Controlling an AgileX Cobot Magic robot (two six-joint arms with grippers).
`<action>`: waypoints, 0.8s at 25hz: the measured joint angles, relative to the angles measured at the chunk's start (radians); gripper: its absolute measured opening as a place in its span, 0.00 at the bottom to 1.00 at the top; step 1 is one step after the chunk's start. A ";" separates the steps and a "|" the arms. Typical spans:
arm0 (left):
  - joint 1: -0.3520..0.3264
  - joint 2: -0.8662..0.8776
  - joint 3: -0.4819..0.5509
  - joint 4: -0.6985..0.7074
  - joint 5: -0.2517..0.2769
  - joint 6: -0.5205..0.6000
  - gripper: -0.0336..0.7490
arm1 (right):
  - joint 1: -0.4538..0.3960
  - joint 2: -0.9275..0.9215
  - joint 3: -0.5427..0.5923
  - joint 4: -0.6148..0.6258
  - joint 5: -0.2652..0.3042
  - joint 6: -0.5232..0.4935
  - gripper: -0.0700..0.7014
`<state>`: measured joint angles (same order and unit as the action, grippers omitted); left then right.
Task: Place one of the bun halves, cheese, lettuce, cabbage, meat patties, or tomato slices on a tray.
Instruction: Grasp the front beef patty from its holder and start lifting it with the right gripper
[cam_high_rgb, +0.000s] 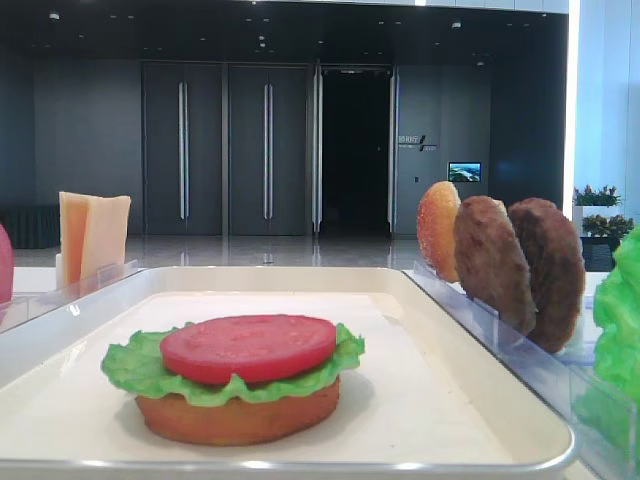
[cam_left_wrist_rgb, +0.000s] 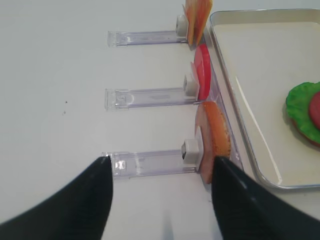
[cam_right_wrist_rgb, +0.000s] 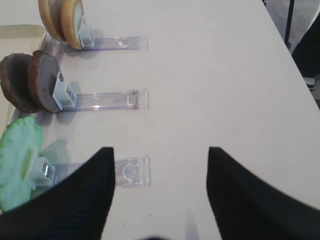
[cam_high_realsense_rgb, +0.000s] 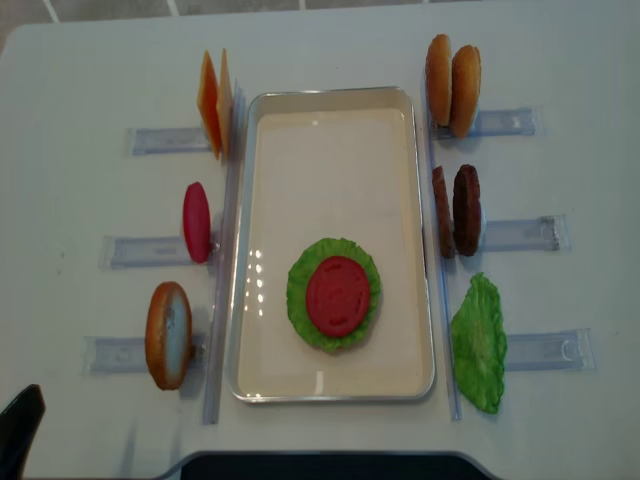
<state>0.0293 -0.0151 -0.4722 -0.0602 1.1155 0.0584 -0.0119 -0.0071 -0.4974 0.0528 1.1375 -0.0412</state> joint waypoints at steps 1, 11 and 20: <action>0.000 0.000 0.000 0.000 0.000 0.000 0.63 | 0.000 0.000 0.000 0.000 0.000 0.000 0.63; 0.000 0.000 0.000 0.000 0.000 0.001 0.49 | 0.000 0.000 0.000 0.000 0.000 0.000 0.63; 0.000 0.000 0.000 -0.001 0.000 0.001 0.39 | 0.014 0.250 -0.038 0.000 -0.016 -0.001 0.63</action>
<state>0.0293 -0.0151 -0.4722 -0.0608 1.1153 0.0593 0.0021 0.2429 -0.5350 0.0528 1.1212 -0.0420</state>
